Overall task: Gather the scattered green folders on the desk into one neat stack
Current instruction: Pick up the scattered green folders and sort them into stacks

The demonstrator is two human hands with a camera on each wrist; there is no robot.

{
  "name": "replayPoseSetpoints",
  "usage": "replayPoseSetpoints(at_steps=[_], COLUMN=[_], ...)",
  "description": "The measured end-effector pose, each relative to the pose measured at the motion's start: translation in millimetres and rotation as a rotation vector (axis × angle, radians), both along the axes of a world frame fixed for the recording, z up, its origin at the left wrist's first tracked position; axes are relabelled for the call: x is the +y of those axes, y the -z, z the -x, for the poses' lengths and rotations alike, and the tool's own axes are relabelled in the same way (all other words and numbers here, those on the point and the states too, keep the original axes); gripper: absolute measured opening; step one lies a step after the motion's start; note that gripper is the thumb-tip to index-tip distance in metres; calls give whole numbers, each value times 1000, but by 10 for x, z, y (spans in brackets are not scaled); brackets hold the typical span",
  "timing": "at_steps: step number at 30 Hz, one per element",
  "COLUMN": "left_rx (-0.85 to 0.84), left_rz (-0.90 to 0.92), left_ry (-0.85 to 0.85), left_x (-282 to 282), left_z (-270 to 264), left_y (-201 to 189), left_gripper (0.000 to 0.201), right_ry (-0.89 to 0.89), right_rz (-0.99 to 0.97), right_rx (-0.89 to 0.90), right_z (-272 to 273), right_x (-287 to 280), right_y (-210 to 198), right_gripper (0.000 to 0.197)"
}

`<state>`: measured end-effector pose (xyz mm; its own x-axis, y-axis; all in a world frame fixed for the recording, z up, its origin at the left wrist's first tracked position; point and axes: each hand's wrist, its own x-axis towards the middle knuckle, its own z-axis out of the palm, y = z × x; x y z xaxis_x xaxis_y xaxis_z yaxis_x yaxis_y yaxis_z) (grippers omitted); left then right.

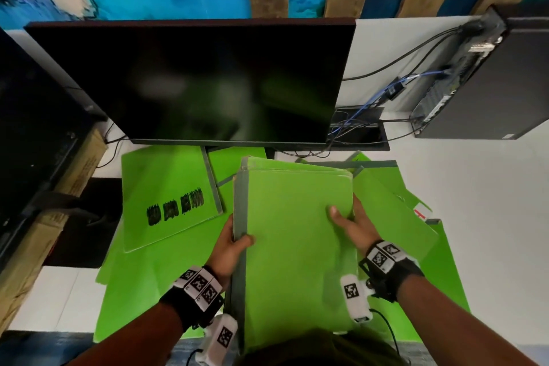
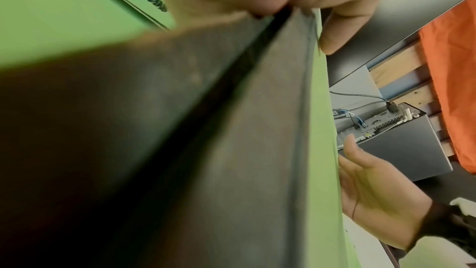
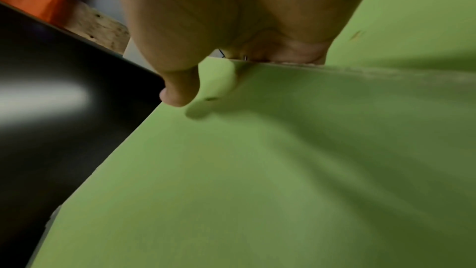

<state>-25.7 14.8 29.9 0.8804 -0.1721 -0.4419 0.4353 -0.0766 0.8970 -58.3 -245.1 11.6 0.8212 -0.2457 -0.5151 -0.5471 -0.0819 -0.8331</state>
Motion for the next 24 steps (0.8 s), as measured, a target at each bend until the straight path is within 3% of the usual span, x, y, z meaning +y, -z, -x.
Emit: replayPoseSetpoints(at_steps=[3, 5, 7, 9, 11, 16, 24], left_rx=[32, 27, -55, -170, -256, -364, -357], left_rz=[28, 0, -46, -76, -80, -121, -135], left_ry=[36, 99, 133, 131, 149, 62, 14], left_x=[26, 94, 165, 222, 261, 315, 447], left_z=[-36, -129, -283, -443, -558, -629, -687], left_y=[-44, -101, -168, -235, -274, -165, -123], left_gripper=[58, 79, 103, 114, 110, 61, 83], right_ry=[44, 82, 70, 12, -20, -22, -59], right_rz=[-15, -20, -31, -44, -54, -76, -84], right_rx=[-47, -68, -86, -110, -131, -125, -178], right_z=[-40, -46, -42, -69, -122, -208, -273], right_x=[-14, 12, 73, 136, 187, 279, 349], right_y=[18, 40, 39, 27, 16, 69, 83], right_gripper=[78, 79, 87, 90, 81, 75, 64])
